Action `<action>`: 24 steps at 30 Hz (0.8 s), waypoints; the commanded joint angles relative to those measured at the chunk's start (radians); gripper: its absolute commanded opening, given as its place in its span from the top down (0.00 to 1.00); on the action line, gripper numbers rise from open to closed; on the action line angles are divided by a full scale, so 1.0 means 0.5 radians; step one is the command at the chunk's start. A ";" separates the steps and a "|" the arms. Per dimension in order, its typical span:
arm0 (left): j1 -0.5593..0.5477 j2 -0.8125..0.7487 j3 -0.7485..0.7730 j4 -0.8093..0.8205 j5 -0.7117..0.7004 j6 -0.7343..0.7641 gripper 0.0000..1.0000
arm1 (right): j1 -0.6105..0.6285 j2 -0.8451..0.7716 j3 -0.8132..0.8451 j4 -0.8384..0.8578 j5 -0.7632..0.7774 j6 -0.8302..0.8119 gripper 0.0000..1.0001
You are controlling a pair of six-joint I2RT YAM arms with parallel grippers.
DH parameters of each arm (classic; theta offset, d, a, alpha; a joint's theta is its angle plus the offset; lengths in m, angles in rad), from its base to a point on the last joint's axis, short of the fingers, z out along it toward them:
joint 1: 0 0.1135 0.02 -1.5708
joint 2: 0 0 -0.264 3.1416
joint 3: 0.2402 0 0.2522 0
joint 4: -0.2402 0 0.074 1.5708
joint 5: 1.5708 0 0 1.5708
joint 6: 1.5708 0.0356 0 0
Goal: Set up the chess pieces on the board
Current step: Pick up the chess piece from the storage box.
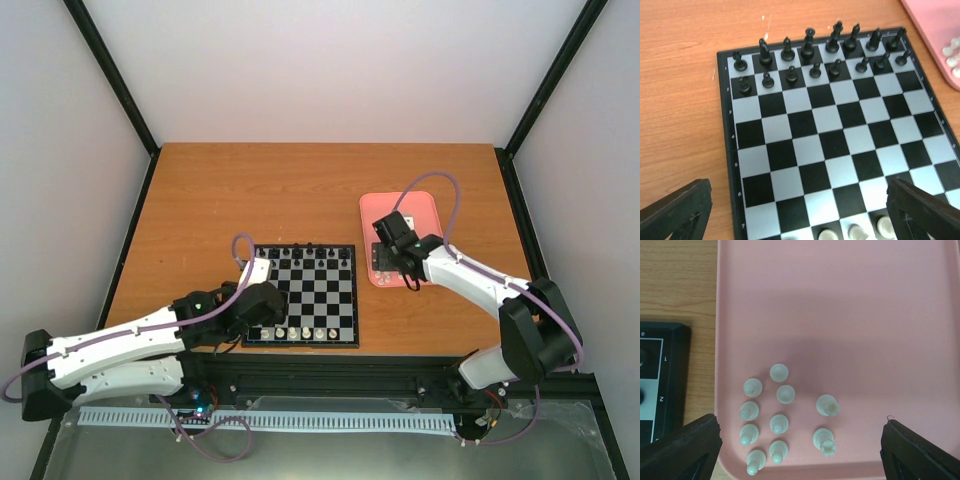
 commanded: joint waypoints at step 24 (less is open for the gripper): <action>0.310 0.263 0.112 0.581 0.087 0.542 0.00 | -0.158 -0.019 -0.094 -0.058 -0.069 0.102 0.50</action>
